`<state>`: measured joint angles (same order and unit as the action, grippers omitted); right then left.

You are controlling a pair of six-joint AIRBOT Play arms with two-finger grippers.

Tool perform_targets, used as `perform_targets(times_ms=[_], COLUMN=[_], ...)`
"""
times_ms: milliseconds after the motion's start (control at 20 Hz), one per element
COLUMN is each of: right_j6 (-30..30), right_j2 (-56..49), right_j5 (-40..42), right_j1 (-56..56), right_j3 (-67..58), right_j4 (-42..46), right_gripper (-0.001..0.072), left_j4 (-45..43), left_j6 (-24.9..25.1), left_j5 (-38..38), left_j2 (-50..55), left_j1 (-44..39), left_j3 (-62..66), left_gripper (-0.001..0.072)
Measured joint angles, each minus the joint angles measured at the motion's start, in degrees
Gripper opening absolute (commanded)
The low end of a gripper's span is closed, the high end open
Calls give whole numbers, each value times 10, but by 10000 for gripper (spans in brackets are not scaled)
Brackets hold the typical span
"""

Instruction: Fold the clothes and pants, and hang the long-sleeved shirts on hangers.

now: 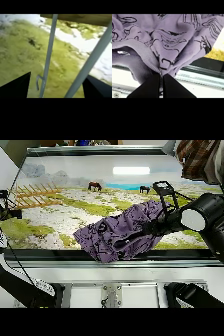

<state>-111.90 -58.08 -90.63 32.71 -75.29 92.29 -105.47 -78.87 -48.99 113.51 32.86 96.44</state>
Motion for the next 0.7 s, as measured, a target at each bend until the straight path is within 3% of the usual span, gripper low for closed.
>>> perform_targets(times_ms=[150,250,350,400,700], right_j6=[0,0,0,0,0], right_j2=[-1,-1,-1,-1,-1], right_j5=[0,0,0,0,0], right_j1=[0,0,0,0,0], right_j3=[0,0,0,0,0], right_j4=[0,0,0,0,0], right_gripper=[30,30,30,30,29], left_j4=[-1,0,-2,-7,-3], left_j6=[0,-1,1,5,0], left_j5=[3,3,-2,-3,-12], left_j2=[10,14,16,17,17], left_j1=[0,0,0,0,0], left_j3=[6,7,7,7,8], left_gripper=[654,314,146,25,15])
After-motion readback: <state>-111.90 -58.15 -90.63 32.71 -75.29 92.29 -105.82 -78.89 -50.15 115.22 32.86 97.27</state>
